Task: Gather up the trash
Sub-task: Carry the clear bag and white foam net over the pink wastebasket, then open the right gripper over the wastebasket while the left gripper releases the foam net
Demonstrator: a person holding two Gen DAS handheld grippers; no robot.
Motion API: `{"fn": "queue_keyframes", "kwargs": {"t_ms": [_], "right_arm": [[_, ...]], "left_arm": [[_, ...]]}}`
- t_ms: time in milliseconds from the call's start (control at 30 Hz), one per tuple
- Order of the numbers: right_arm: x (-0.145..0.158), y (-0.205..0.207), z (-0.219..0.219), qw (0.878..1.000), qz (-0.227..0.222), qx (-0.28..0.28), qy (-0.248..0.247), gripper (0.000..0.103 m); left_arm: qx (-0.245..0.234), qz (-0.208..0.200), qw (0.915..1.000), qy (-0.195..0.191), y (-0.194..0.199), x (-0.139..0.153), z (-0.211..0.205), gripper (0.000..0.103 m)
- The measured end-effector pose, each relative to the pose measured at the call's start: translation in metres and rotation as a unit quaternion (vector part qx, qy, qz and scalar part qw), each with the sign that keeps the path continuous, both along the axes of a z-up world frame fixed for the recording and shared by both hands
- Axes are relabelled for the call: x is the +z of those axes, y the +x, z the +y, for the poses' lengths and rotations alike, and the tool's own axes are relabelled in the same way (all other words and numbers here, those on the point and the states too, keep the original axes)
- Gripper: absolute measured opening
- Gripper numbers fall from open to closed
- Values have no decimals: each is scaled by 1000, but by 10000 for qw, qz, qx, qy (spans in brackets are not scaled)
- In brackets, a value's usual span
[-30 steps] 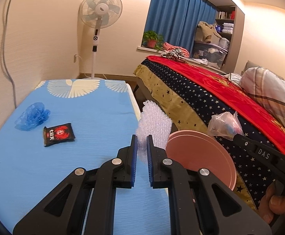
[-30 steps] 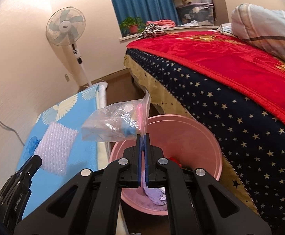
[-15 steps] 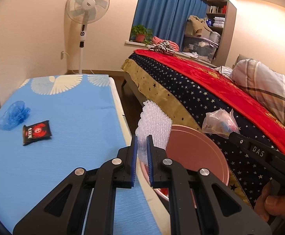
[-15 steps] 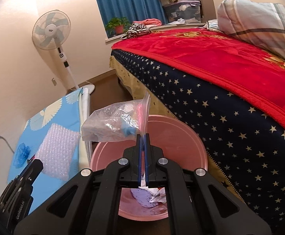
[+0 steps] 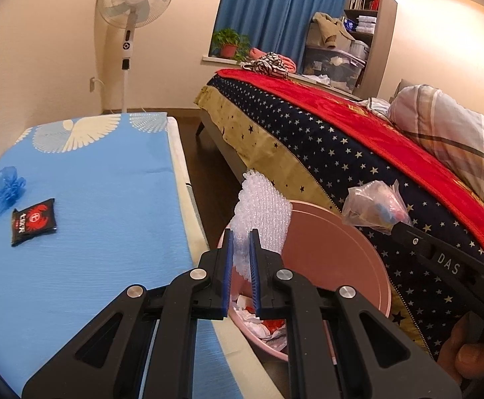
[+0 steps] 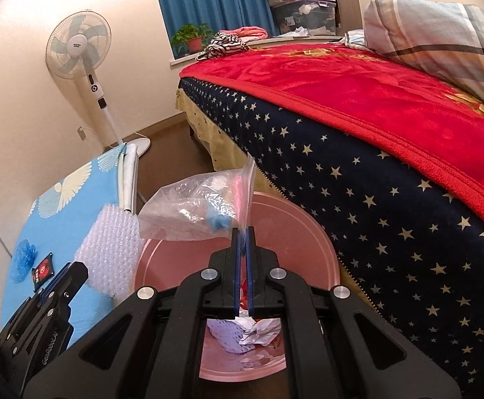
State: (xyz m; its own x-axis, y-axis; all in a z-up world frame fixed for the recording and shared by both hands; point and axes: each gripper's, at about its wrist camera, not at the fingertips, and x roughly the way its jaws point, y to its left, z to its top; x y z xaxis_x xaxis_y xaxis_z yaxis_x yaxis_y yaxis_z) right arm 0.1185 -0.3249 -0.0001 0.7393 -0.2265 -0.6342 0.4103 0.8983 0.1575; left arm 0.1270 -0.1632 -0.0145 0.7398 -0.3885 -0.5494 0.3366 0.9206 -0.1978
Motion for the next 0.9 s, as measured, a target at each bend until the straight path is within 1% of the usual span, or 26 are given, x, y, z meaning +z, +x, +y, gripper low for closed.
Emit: {"fn": "queue_keyframes", "kwargs": {"t_ms": [67,133,167,200,233,333,600,733,900], "right_arm": [[0,1,-3,10000,13,-49,13,9],[1,-1,-7,9999,11,-139,13,13],[2,-2,-8,9998,0,-182,4,21],[3,-4,-9,9997,-19,-237,-8,29],[4,-6,-10,9996,-48,-281,-12,31],[8,-8,-7,9996,-98,-256,-42,31],[12,-5,17,9998,-159,-19,-78,31],[13,2,36,9996,-240,149,-52,31],[12,15,70,9978,-343,560,-43,31]], "left_arm": [[-109,100,9999,-38,4,-2,-5,10],[-195,201,9996,-30,6,-5,-8,16],[-173,226,9996,22,7,-6,-9,26],[-132,223,9996,57,6,-7,-8,30],[-93,221,9997,56,5,-8,-5,30],[12,203,9998,-18,5,-5,5,30],[331,-12,9994,-44,0,7,35,30],[592,-62,9982,-72,2,9,57,30],[929,-162,9955,-66,3,10,84,30]]}}
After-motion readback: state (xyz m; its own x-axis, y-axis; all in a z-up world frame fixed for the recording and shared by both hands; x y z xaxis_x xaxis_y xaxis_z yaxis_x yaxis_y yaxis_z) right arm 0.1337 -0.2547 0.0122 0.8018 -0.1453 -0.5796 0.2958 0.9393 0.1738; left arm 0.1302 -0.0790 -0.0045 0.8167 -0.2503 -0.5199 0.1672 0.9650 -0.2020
